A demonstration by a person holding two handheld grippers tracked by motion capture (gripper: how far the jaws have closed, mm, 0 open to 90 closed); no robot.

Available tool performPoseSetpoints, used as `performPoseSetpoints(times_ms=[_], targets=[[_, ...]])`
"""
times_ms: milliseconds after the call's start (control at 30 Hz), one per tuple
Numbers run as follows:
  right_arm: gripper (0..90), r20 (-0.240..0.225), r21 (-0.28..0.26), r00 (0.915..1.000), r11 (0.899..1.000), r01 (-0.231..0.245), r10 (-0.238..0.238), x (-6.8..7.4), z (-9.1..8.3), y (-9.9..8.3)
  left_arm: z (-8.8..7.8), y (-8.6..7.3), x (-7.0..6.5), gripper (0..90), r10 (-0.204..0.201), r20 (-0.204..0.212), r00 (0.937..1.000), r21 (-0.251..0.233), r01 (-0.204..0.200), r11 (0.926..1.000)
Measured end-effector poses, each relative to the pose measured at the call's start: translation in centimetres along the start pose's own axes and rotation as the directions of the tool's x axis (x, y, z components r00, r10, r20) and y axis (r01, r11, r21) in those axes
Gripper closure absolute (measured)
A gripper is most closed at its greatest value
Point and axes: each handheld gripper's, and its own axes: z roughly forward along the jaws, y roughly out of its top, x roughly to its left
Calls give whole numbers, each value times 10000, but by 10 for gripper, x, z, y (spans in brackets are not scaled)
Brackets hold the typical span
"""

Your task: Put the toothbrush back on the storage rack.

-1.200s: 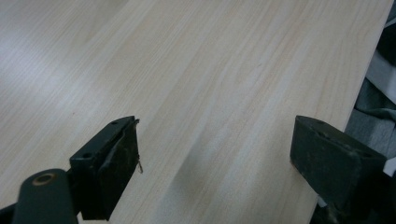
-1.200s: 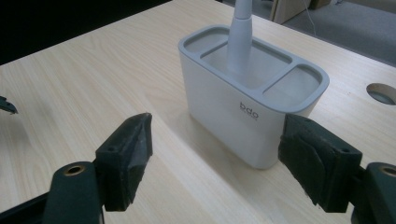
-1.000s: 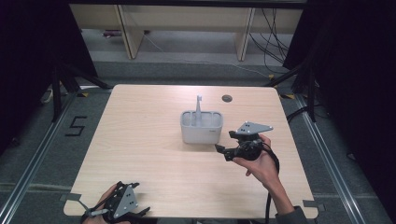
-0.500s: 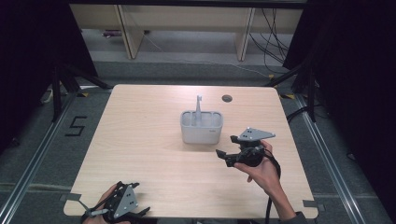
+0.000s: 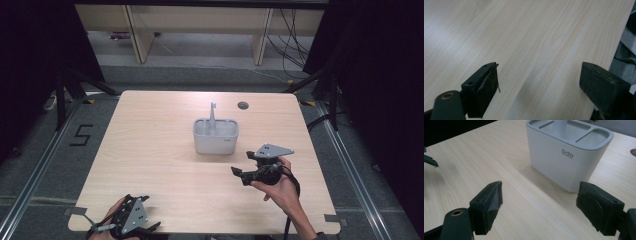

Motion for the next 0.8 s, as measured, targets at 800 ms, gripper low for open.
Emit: performPoseSetpoints(times_ms=[800], targets=[[212,-70,393,9999,9992,-114,117,3,-1,-20,1,0,0,150,21,-51,10000,30,-21,10000]])
